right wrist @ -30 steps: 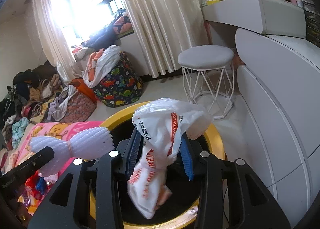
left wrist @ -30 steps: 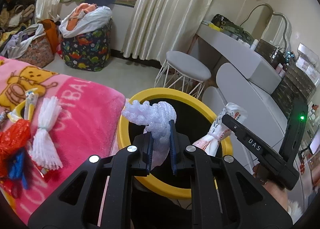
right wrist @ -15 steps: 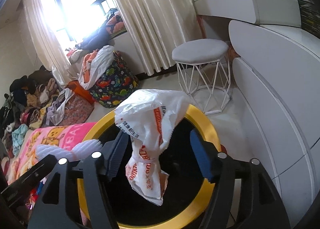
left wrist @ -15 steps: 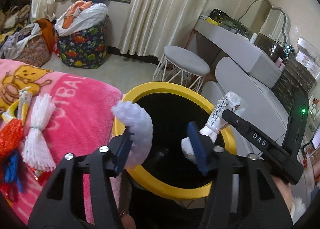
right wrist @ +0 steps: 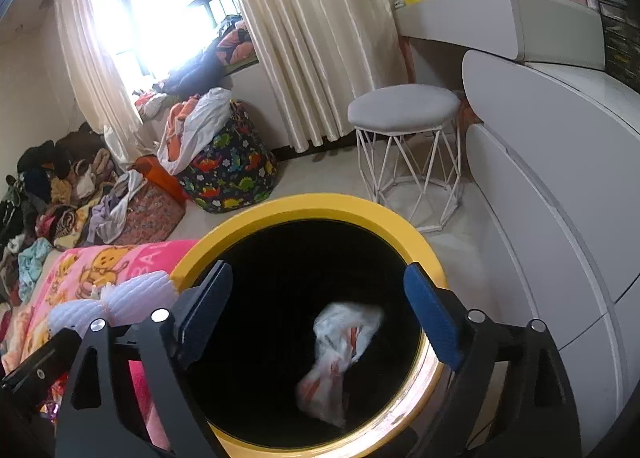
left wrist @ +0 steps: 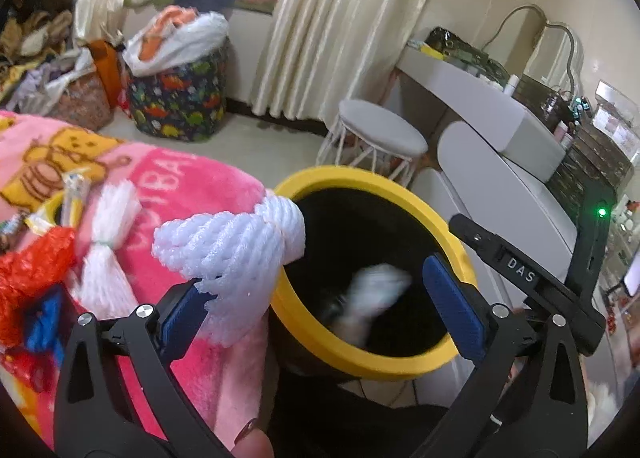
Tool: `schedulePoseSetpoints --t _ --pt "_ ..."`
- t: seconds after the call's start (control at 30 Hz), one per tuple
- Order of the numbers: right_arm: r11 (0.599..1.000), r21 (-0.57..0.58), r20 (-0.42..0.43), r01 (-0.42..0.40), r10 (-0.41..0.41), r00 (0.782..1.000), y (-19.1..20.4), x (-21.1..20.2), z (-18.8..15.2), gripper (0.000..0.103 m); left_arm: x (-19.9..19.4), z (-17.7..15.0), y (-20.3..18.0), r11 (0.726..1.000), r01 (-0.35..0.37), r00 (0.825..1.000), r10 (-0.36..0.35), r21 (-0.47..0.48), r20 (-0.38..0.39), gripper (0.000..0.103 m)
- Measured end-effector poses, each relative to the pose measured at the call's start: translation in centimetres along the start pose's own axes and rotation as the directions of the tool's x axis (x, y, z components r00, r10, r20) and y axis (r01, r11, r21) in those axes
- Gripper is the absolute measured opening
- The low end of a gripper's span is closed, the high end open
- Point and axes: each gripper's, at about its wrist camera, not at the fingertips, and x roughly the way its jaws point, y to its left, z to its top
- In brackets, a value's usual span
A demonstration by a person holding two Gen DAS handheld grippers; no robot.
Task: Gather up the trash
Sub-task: 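Open the right tool to drop the white bag while the left tool releases the foam net into the bin, then grasp the red plastic bag with the left tool while the right tool grasps the white mesh bundle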
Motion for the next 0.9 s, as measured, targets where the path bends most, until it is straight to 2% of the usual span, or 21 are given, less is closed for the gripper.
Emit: schedulePoseSetpoints --t 0.17,0.37,0.53,0.6,0.7,0.8,0.9 --pt "1.000 0.009 -0.070 0.000 0.001 0.998 -0.1 1.0 -0.4 0.087 0.0 -0.6 0.7 1.000 0.001 1.000 -0.001 -0.014 -0.015 0.092" --pt "0.998 0.063 -0.019 -0.002 0.003 1.000 -0.5 -0.2 -0.2 0.088 0.7 -0.7 0.9 0.999 0.048 0.998 -0.049 -0.017 -0.050 0.092" --pt "0.990 0.143 0.040 0.016 -0.021 0.999 -2.4 -1.9 0.8 0.088 0.7 0.0 -1.6 0.984 0.177 0.983 -0.175 0.039 -0.051 0.092" --pt "0.987 0.159 0.057 0.021 -0.031 0.998 -3.0 -2.5 1.2 0.088 1.2 -0.2 -2.3 0.982 0.176 0.982 -0.170 0.064 -0.084 0.092" --pt "0.986 0.163 0.081 0.021 -0.035 0.996 -3.4 -3.2 1.7 0.088 1.7 -1.2 -2.5 0.987 0.134 0.985 -0.123 0.085 -0.122 0.092" --pt "0.989 0.146 0.097 0.004 -0.019 0.995 -3.0 -3.7 1.9 0.088 0.8 -1.8 -1.7 0.990 0.124 0.988 -0.117 0.065 -0.099 0.092" --pt "0.994 0.107 0.104 -0.010 -0.001 0.995 -1.8 -3.9 2.0 0.088 -0.7 -1.9 -0.3 0.996 0.080 0.995 -0.077 0.047 -0.061 0.092"
